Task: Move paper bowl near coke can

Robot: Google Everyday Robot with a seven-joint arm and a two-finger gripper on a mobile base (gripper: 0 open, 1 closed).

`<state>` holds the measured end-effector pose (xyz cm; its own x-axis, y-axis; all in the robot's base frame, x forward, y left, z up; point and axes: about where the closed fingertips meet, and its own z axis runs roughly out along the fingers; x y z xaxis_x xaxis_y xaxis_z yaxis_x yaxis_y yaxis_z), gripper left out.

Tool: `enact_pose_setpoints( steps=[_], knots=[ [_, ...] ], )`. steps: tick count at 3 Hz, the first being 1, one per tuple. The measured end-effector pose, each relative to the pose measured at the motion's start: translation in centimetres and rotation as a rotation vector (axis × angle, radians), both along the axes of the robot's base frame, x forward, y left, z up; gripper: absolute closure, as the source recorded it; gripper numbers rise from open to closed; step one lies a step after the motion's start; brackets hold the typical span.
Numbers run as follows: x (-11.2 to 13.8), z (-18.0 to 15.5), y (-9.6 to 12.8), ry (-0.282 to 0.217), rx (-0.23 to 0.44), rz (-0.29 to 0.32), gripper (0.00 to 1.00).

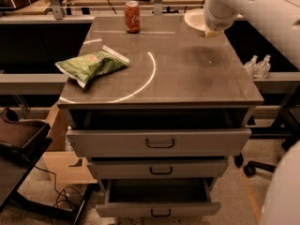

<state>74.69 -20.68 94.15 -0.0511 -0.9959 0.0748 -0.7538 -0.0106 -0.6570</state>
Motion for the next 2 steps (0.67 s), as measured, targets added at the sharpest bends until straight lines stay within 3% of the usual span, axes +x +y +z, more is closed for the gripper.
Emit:
enact_pose_setpoints(
  steps=[2],
  knots=[
    [6.4, 2.9, 8.4, -0.113, 0.002, 0.181, 1.00]
  ],
)
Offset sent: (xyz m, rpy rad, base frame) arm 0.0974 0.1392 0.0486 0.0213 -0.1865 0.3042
